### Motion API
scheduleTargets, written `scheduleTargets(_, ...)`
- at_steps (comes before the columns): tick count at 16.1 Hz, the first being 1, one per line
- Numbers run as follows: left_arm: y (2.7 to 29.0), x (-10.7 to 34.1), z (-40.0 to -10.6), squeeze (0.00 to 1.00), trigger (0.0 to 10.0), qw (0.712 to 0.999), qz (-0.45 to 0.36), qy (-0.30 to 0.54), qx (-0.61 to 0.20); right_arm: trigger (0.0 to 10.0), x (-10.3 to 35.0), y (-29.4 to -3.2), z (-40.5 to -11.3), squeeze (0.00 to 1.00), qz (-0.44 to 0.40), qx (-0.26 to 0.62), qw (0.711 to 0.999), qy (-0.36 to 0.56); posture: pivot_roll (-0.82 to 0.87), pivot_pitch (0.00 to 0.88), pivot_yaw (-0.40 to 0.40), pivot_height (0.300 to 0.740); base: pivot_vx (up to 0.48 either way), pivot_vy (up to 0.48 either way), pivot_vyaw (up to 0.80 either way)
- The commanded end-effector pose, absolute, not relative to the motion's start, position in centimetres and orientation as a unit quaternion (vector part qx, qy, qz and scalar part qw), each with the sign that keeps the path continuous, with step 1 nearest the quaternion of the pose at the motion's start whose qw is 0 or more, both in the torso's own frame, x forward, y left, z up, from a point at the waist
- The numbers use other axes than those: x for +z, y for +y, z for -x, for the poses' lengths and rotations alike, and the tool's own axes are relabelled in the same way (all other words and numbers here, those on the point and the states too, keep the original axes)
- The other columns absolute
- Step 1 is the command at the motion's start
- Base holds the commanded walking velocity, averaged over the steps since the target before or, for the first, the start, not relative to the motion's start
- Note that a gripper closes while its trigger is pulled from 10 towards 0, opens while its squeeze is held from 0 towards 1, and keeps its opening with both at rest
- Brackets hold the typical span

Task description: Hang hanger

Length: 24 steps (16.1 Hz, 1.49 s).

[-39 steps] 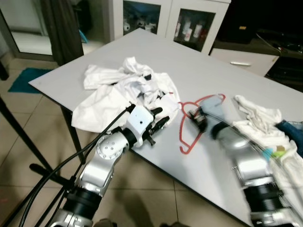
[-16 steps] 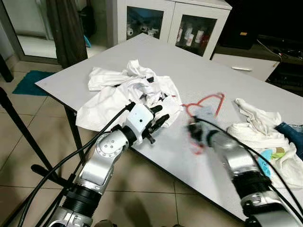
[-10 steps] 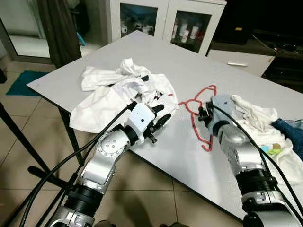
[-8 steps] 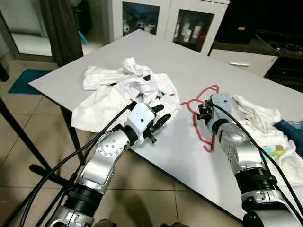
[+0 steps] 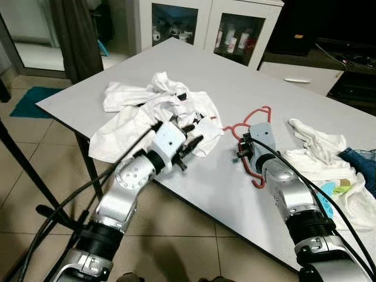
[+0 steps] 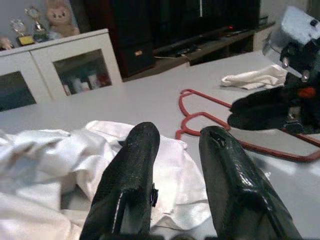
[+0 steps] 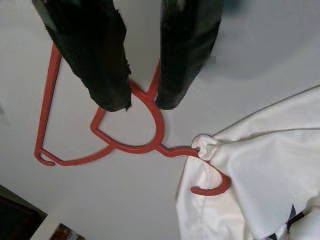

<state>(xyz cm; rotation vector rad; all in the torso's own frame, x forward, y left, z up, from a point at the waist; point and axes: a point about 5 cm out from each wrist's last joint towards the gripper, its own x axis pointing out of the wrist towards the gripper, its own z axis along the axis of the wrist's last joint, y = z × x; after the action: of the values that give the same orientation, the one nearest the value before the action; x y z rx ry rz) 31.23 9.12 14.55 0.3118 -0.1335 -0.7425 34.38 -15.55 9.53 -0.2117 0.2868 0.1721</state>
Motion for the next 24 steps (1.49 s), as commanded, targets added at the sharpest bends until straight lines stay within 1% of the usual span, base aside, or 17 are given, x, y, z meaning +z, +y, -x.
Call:
scheduleTargets(1, 8.8, 14.7, -31.1, 0.0, 10.0, 0.916, -0.156, -0.071, -0.363, 10.0, 9.2, -16.6, -34.4, 1.0, 0.124, 0.068, 0.977, 0.156, 0.04, 0.019, -0.126, 0.723, 0.0, 0.0, 0.0)
scheduleTargets(3, 8.7, 14.6, -31.1, 0.0, 10.0, 0.916, -0.155, -0.071, -0.363, 10.0, 8.6, -17.0, -34.3, 1.0, 0.135, 0.066, 0.973, 0.177, 0.04, 0.018, -0.126, 0.723, 0.0, 0.0, 0.0)
scheduleTargets(5, 8.4, 14.5, -31.1, 0.0, 10.0, 0.915, -0.154, -0.073, -0.365, 10.0, 8.0, -16.8, -34.1, 1.0, 0.118, 0.078, 0.972, 0.19, 0.04, 0.017, -0.125, 0.723, 0.0, 0.0, 0.0)
scheduleTargets(6, 8.3, 14.5, -31.1, 0.0, 10.0, 0.914, -0.155, -0.074, -0.367, 10.0, 8.2, -16.4, -34.1, 0.57, 0.115, 0.086, 0.973, 0.18, 0.04, 0.018, -0.123, 0.723, 0.0, 0.0, 0.0)
scheduleTargets(7, 8.3, 14.5, -31.1, 0.0, 10.0, 0.914, -0.155, -0.074, -0.368, 10.0, 8.8, -16.1, -34.1, 0.0, 0.106, 0.094, 0.977, 0.159, 0.04, 0.018, -0.12, 0.723, 0.0, 0.0, 0.0)
scheduleTargets(9, 8.3, 14.5, -31.1, 0.0, 10.0, 0.913, -0.155, -0.073, -0.369, 10.0, 9.7, -16.0, -34.2, 0.0, 0.1, 0.099, 0.982, 0.126, 0.03, 0.018, -0.119, 0.723, 0.0, 0.0, 0.0)
scheduleTargets(11, 8.0, 14.4, -31.0, 0.0, 10.0, 0.912, -0.154, -0.073, -0.372, 10.0, 10.7, -16.6, -34.1, 0.0, 0.064, 0.077, 0.991, 0.092, 0.03, 0.016, -0.117, 0.723, 0.0, 0.0, 0.0)
scheduleTargets(13, 7.9, 14.5, -31.1, 0.0, 10.0, 0.912, -0.152, -0.074, -0.374, 10.0, 11.0, -16.9, -33.8, 0.0, 0.032, 0.069, 0.994, 0.082, 0.02, 0.013, -0.113, 0.723, 0.0, 0.0, 0.0)
scheduleTargets(16, 7.9, 14.5, -31.1, 0.0, 10.0, 0.911, -0.152, -0.074, -0.376, 10.0, 11.3, -16.8, -33.7, 0.0, 0.028, 0.074, 0.994, 0.073, 0.02, 0.011, -0.105, 0.723, 0.0, 0.0, -0.4)
scheduleTargets(23, 7.4, 14.5, -31.0, 0.0, 10.0, 0.905, -0.161, -0.077, -0.386, 10.0, 12.0, -16.7, -33.7, 0.0, 0.023, 0.078, 0.995, 0.055, 0.03, 0.007, -0.097, 0.723, 0.0, 0.0, 0.0)
scheduleTargets(24, 7.4, 14.5, -31.0, 0.0, 10.0, 0.904, -0.162, -0.078, -0.387, 10.0, 12.0, -16.7, -33.7, 0.0, 0.025, 0.078, 0.995, 0.056, 0.03, 0.007, -0.099, 0.723, 0.0, -0.442, 0.0)
